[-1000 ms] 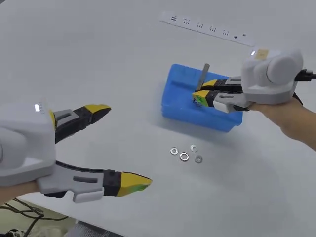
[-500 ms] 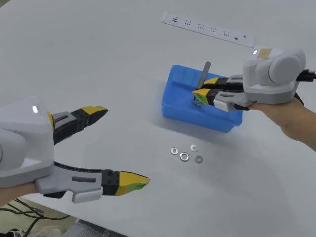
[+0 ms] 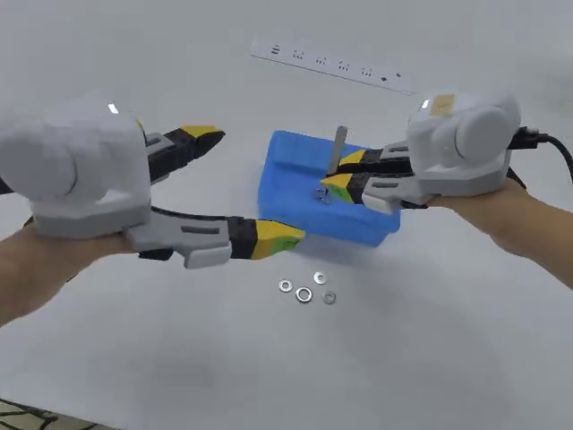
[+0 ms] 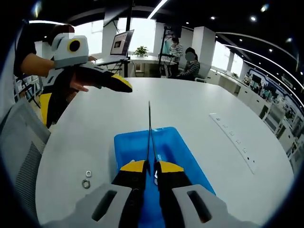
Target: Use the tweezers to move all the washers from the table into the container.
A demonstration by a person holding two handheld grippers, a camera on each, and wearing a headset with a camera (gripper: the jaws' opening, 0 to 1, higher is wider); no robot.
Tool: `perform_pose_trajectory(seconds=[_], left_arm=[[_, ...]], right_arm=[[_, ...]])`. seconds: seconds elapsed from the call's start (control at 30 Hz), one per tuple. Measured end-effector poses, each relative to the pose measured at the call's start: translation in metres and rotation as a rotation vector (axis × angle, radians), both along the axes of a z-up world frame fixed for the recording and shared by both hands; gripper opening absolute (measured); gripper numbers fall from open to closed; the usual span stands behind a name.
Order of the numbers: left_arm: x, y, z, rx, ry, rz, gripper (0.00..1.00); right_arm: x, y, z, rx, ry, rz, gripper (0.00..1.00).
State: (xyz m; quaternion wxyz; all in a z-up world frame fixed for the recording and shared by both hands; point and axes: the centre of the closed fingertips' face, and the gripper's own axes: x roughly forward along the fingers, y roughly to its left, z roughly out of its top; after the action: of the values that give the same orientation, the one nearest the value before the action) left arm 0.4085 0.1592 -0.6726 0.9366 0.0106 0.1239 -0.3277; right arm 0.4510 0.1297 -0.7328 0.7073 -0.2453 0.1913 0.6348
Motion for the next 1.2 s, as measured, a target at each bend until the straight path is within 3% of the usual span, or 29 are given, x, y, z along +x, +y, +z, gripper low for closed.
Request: perform_pose_trajectory(seconds=[0.07, 0.13, 0.23, 0.3, 0.37, 0.53, 0.6, 0.8, 0.87, 0.97, 1.2], left_arm=[[0.014, -0.007, 0.001, 0.035, -0.008, -0.019, 0.93], [0.022, -0.015, 0.005, 0.041, -0.019, -0.049, 0.86], [0.03, -0.03, 0.015, 0.023, -0.045, -0.121, 0.64], [0.033, -0.039, 0.02, 0.028, -0.081, -0.188, 0.46], [0.037, -0.042, 0.016, 0.035, -0.051, -0.214, 0.38], [0.042, -0.048, 0.015, 0.045, -0.045, -0.27, 0.31], [0.04, -0.048, 0.012, 0.08, -0.052, -0.304, 0.21], [0.035, -0.049, 0.01, 0.092, -0.035, -0.366, 0.16], [0.033, -0.052, 0.012, 0.083, -0.039, -0.388, 0.14], [0.031, -0.054, 0.011, 0.111, -0.049, -0.421, 0.09], [0.026, -0.063, 0.014, 0.118, -0.075, -0.469, 0.07]], right_arm=[[0.0, -0.001, 0.0, 0.0, 0.002, -0.001, 0.1], [0.0, -0.002, -0.002, -0.005, 0.003, -0.001, 0.1], [-0.001, -0.004, -0.003, -0.012, 0.003, 0.007, 0.1], [-0.001, -0.004, -0.003, -0.012, 0.007, 0.013, 0.1], [-0.003, -0.003, -0.003, -0.013, 0.006, 0.023, 0.1], [-0.008, -0.002, -0.005, -0.022, -0.002, 0.056, 0.1], [-0.009, -0.002, -0.006, -0.025, -0.005, 0.066, 0.1], [-0.007, -0.004, -0.008, -0.03, -0.003, 0.065, 0.1], [-0.007, -0.005, -0.007, -0.027, 0.0, 0.063, 0.1], [-0.008, -0.005, -0.006, -0.024, 0.002, 0.067, 0.1], [-0.013, -0.006, -0.004, -0.025, 0.003, 0.088, 0.1]])
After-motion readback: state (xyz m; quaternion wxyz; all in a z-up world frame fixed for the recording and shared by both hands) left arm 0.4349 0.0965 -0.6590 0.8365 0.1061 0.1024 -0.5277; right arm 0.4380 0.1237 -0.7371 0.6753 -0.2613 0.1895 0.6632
